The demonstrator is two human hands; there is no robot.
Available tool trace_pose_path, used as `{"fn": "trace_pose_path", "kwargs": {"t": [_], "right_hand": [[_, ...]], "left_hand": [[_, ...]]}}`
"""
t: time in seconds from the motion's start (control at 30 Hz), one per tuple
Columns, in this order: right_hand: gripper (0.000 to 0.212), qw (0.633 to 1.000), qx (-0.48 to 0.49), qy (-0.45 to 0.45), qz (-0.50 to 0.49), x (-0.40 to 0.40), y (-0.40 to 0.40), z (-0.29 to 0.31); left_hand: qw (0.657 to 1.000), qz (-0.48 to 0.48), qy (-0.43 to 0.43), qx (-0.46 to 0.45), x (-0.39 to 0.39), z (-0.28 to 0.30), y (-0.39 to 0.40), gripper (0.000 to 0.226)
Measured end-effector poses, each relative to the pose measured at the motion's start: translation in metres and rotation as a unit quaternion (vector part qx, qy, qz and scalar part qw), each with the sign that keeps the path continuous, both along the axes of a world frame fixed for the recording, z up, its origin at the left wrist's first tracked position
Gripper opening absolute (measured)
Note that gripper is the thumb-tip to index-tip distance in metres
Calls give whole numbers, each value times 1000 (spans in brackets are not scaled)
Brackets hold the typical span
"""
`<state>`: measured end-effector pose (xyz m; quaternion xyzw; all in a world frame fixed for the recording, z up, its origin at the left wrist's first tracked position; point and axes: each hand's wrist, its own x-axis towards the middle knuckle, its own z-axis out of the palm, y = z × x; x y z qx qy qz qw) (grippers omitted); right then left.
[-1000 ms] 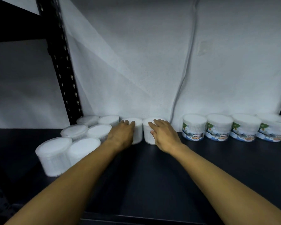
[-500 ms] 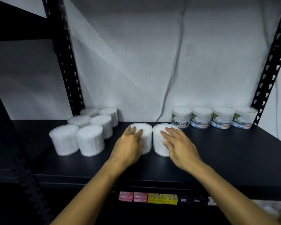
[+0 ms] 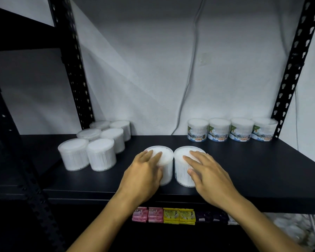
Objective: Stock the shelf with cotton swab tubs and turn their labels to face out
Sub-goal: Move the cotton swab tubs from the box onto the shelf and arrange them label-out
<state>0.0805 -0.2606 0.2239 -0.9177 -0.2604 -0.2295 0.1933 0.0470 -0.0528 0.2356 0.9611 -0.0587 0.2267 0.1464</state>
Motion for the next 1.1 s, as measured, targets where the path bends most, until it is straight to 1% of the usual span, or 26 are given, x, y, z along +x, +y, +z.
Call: {"fn": "trace_pose_path", "kwargs": {"t": [0.07, 0.13, 0.2, 0.23, 0.27, 0.33, 0.43, 0.53, 0.6, 0.73, 0.87, 0.9, 0.97, 1.03, 1.1], "right_hand": [[49, 999, 33, 20, 5, -1, 2, 1], [60, 995, 96, 30, -14, -3, 6, 6], [70, 985, 158, 50, -52, -2, 10, 10], [75, 978, 183, 76, -72, 0, 12, 12], [78, 970, 202, 106, -85, 2, 14, 13], [77, 959, 226, 142, -91, 5, 17, 13], [72, 958, 230, 155, -75, 11, 13, 11], [66, 963, 208, 166, -37, 17, 3, 13], [64, 964, 195, 181, -11, 22, -5, 16], [55, 957, 171, 227, 50, 34, -18, 21], [46, 951, 155, 253, 92, 43, -25, 25], [46, 951, 143, 259, 94, 43, -25, 27], [56, 952, 122, 266, 87, 41, -26, 29], [67, 958, 130, 248, 65, 37, -24, 29], [69, 968, 156, 195, 25, 32, -18, 26]], "left_hand": [[998, 14, 12, -65, -3, 5, 0, 77], [990, 40, 26, -136, -2, 10, 0, 98], [980, 64, 52, -180, 2, 14, -4, 114], [975, 73, 68, -197, 5, 15, -6, 118], [970, 79, 80, -213, 9, 16, -8, 121], [962, 83, 90, -243, 15, 16, -8, 123], [953, 72, 96, -277, 19, 16, -5, 119], [943, 45, 121, -307, 22, 17, 4, 115], [940, 19, 146, -307, 25, 19, 12, 110], [938, -35, 205, -277, 32, 28, 24, 93], [940, -67, 250, -222, 38, 41, 27, 98], [940, -74, 258, -211, 39, 42, 28, 98], [938, -80, 269, -204, 40, 44, 29, 105], [949, -48, 244, -196, 39, 45, 27, 112], [971, 39, 191, -142, 34, 45, 18, 115]]}}
